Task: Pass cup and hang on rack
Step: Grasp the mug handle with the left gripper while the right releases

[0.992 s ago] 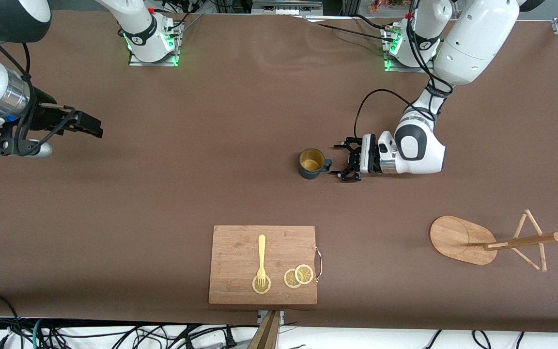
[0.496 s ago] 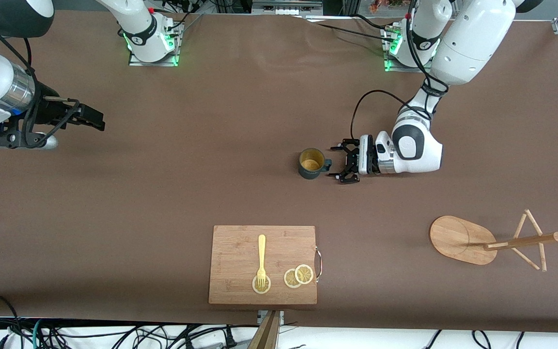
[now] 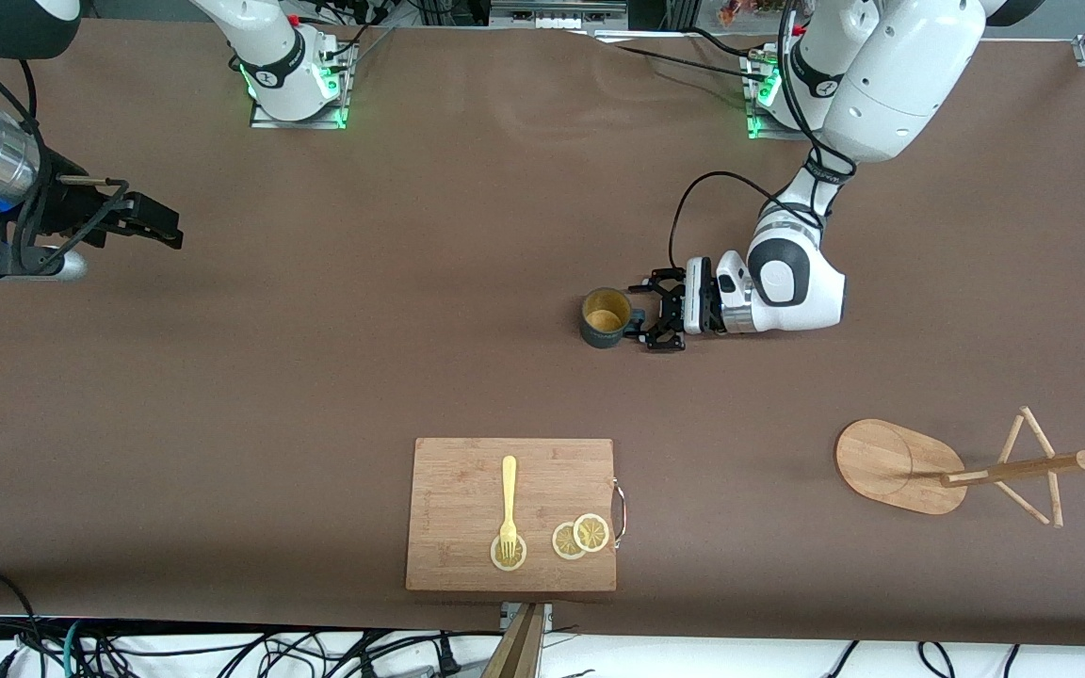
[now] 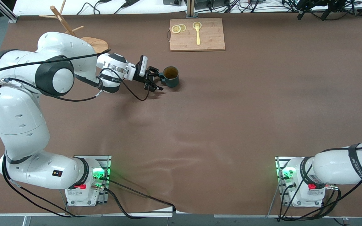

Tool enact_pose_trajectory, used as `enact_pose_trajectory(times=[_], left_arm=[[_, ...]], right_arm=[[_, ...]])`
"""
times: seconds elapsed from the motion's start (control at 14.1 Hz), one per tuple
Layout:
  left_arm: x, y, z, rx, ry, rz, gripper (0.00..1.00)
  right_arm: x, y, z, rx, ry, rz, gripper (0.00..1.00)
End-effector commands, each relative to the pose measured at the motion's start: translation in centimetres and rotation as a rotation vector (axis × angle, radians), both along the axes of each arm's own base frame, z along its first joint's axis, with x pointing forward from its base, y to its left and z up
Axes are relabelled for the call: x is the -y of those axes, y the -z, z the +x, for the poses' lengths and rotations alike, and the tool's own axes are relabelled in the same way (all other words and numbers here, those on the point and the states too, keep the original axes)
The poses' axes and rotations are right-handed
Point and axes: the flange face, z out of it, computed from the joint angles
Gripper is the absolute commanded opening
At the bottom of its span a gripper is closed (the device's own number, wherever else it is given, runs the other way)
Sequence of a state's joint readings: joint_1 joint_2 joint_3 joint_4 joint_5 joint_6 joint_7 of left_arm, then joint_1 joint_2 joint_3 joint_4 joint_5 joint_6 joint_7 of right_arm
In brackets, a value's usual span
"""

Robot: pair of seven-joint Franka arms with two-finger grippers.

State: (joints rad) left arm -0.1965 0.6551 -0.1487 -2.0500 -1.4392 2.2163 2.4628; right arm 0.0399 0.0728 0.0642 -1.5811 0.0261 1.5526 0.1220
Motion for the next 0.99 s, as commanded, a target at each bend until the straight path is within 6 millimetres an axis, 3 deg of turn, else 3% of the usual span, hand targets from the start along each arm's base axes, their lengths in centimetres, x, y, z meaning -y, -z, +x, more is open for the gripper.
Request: enact_pose_trajectory(times=[0.0,0.07,0.14,0.28,0.57,0.71,0.92], left_arm=[[0.1,0.6,0.2,0.038,-0.006,-0.014,0.23],[0.0,0.6,0.2,0.038,-0.006,-0.013,0.14],[-0.1,0.7,0.2,0.037,-0.007,-0.012,0.11],[-0.5,0.9,0.3,0.037,-0.012,-0.008,0.0],[-0.9,0.2,0.8,-0.001,-0.058,-0.022,0.0],[-2.0,-2.2,2.0,-0.116,-0.155,-0.036,0.0],[-4.2,-7.8,3.6,-0.378,-0.263,-0.118,0.0]], right_arm=[[0.0,-0.2,-0.8,0.015,-0.023,-0.038,1.0],[-1.2,-0.3,-1.0,0.018,-0.042,-0.048,1.0],[-1.9,-0.4,-0.9,0.024,-0.057,-0.062,1.0],[-1.6,-1.3,-0.5,0.043,-0.056,-0.06,1.0],[-0.3,-2.0,0.2,0.059,-0.021,-0.045,1.0],[-0.8,-1.1,-0.3,0.0,-0.029,-0.049,1.0],[-1.1,0.7,0.4,-0.021,-0.037,-0.063,1.0]])
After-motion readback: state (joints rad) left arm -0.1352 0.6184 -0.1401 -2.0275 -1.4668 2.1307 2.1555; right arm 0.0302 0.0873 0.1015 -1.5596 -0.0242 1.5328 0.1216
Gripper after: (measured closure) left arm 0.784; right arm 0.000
